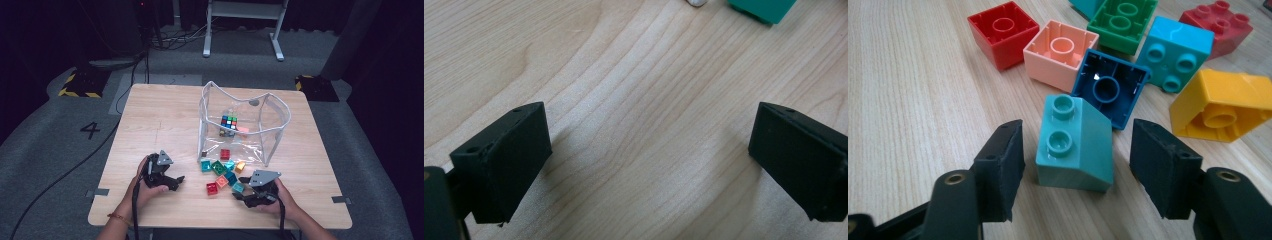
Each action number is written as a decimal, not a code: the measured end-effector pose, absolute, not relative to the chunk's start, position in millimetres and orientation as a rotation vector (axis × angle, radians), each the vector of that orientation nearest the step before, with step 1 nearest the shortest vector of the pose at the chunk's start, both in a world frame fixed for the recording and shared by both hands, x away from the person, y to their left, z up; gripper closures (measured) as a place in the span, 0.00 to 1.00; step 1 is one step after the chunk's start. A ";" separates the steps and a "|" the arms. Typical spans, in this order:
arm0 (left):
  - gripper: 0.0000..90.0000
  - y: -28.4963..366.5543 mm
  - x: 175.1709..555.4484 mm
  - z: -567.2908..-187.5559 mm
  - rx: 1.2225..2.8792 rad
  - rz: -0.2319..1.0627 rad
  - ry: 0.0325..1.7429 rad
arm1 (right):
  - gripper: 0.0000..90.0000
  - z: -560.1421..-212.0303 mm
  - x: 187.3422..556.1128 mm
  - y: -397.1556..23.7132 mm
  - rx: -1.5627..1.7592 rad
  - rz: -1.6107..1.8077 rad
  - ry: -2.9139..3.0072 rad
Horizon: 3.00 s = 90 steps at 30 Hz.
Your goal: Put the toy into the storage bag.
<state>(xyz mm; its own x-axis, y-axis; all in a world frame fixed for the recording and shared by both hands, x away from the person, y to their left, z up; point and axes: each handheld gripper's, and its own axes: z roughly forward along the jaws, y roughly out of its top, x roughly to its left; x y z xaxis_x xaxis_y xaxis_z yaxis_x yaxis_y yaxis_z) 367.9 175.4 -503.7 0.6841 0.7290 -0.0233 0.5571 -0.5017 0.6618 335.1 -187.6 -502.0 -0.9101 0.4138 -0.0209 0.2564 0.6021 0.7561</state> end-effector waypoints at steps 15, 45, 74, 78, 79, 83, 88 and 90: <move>0.04 175.2 367.3 -503.4 2.243 0.336 0.992 | 0.66 -501.7 334.7 -193.5 0.517 1.210 2.636; 0.04 175.0 367.2 -503.5 2.242 0.332 0.993 | 0.66 -436.7 354.2 -299.5 0.780 1.211 2.317; 0.04 175.3 368.9 -503.5 2.244 0.345 0.972 | 0.66 -338.5 446.8 -342.7 0.928 1.156 2.043; 0.04 175.2 368.9 -503.5 2.244 0.345 0.972 | 0.66 -323.7 455.4 -338.8 0.920 1.160 2.035; 0.04 175.2 368.9 -503.5 2.245 0.345 0.972 | 0.66 -320.5 457.5 -337.4 0.920 1.163 2.030; 0.04 175.2 368.9 -503.6 2.244 0.345 0.972 | 0.66 -308.6 465.4 -332.2 0.921 1.178 2.029; 0.04 175.3 368.9 -503.5 2.245 0.345 0.973 | 0.66 -297.4 476.1 -322.4 0.907 1.174 2.035; 0.04 175.2 368.9 -503.6 2.244 0.345 0.972 | 0.66 -293.5 479.5 -317.3 0.894 1.173 2.041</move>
